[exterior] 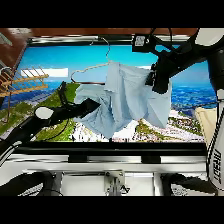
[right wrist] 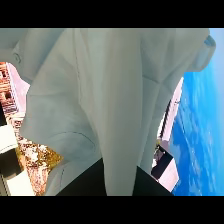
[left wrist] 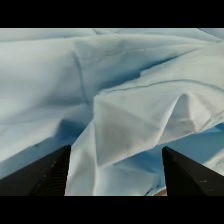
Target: Fold the shirts.
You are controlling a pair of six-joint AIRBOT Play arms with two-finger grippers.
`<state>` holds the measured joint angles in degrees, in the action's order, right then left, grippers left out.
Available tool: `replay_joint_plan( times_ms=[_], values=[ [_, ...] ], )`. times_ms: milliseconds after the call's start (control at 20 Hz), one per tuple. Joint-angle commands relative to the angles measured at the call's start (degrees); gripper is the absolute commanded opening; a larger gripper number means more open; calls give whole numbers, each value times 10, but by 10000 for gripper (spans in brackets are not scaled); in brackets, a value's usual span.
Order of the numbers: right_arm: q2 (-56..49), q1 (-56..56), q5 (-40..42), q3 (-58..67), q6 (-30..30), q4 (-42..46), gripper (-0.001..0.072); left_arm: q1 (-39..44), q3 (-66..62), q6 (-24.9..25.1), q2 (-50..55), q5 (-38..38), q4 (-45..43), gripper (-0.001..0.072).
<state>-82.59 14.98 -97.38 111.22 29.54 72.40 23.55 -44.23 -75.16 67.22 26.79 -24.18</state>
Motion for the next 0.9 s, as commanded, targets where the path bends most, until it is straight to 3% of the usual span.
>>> replay_joint_plan(
  times_ms=[0,200,250,300,400,500,700,850],
  values=[
    [0,0,0,0,3,0,57,26,-34,10,43,-29,24,680],
    [0,0,0,0,3,0,57,26,-44,10,78,-39,30,665],
    [0,0,0,0,5,0,57,27,-48,10,87,-43,38,621],
    [0,0,0,0,5,0,57,27,-54,10,95,-49,44,550],
    [0,0,0,0,5,1,57,27,-62,10,102,-74,62,194],
    [0,0,0,0,16,1,57,20,-72,21,101,-88,62,53],
    [0,0,1,0,30,5,57,-24,-93,92,87,-50,55,51],
    [0,0,4,0,31,18,57,-81,-93,102,61,0,24,51]
  ],
)
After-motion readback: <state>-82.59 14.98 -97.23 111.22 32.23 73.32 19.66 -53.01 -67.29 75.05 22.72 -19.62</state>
